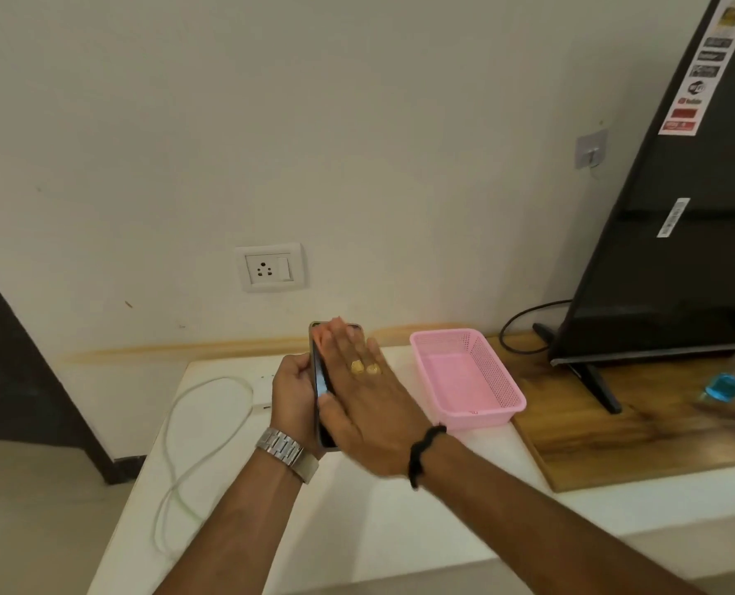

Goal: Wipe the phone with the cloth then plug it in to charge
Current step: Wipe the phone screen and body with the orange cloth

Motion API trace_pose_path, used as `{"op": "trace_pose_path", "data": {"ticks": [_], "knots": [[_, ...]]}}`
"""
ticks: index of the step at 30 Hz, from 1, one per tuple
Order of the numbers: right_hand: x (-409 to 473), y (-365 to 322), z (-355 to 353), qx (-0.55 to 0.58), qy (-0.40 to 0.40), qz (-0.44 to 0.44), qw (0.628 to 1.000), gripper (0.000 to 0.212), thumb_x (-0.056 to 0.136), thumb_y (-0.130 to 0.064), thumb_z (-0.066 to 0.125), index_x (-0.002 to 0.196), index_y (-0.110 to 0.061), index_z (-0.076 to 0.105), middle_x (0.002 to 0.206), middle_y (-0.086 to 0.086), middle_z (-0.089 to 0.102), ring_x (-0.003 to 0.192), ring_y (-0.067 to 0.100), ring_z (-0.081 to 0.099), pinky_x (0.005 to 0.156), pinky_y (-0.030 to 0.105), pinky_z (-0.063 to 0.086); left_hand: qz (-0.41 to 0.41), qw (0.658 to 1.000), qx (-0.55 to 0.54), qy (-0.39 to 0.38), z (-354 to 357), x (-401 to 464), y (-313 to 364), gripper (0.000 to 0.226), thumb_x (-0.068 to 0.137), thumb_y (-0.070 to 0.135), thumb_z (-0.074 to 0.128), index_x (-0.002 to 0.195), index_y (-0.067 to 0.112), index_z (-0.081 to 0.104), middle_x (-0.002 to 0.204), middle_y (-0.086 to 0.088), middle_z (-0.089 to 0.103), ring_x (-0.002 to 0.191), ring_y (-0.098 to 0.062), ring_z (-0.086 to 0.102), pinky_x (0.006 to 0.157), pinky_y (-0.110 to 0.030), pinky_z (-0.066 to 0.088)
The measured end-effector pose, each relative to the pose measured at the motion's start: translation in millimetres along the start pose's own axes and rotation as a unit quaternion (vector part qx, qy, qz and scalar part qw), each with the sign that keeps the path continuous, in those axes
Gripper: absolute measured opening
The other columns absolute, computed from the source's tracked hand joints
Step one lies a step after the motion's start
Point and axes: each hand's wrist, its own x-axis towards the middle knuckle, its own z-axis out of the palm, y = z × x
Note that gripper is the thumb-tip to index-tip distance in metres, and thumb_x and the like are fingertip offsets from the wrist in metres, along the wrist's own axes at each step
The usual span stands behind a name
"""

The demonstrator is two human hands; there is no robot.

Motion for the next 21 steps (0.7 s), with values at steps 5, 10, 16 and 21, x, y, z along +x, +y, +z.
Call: {"op": "trace_pose_path", "data": {"ticks": [5,10,16,21], "knots": [[-11.6,3.0,15.5,-0.028,-0.002,-0.053,0.998,0.074,0.105,-0.035,0.034,0.164,-0.017,-0.006,0.172,0.002,-0.012,0.157,0.014,-0.018,0.129,0.045,0.001,-0.014,0.999,0.033,-0.004,-5.3,-3.6,-3.0,0.052,0.098,0.037,0.037,0.124,0.001,0.064,0.134,-0.029,0.066,0.118,-0.04,0.068,0.113,-0.047,0.047],[9.6,1.4,1.6,-0.003,0.008,0.007,1.0,0.072,0.106,-0.034,0.031,0.163,-0.02,-0.011,0.171,-0.001,-0.014,0.156,0.011,-0.019,0.128,0.042,-0.003,-0.019,0.999,0.028,-0.002,-7.1,-1.4,-3.9,0.046,0.099,0.035,0.038,0.096,0.012,0.077,0.09,-0.011,0.077,0.082,-0.025,0.076,0.075,-0.031,0.061],[-3.7,-14.0,17.9,-0.006,-0.008,-0.043,0.999,0.072,0.106,-0.04,0.029,0.163,-0.02,-0.01,0.171,-0.002,-0.018,0.155,0.011,-0.022,0.128,0.044,-0.005,-0.016,0.999,0.015,-0.039,-13.4,-2.7,2.9,0.058,0.093,0.042,0.043,0.118,0.003,0.078,0.118,-0.022,0.075,0.102,-0.034,0.073,0.098,-0.046,0.051],[-3.0,-7.8,8.8,-0.024,0.002,-0.017,1.0,0.073,0.105,-0.038,0.029,0.163,-0.02,-0.013,0.171,-0.001,-0.017,0.156,0.012,-0.021,0.128,0.042,-0.005,0.009,0.999,-0.025,-0.031,-19.7,-3.0,8.4,0.037,0.089,0.038,0.047,0.095,0.014,0.075,0.098,-0.012,0.07,0.085,-0.025,0.069,0.081,-0.036,0.054]]}}
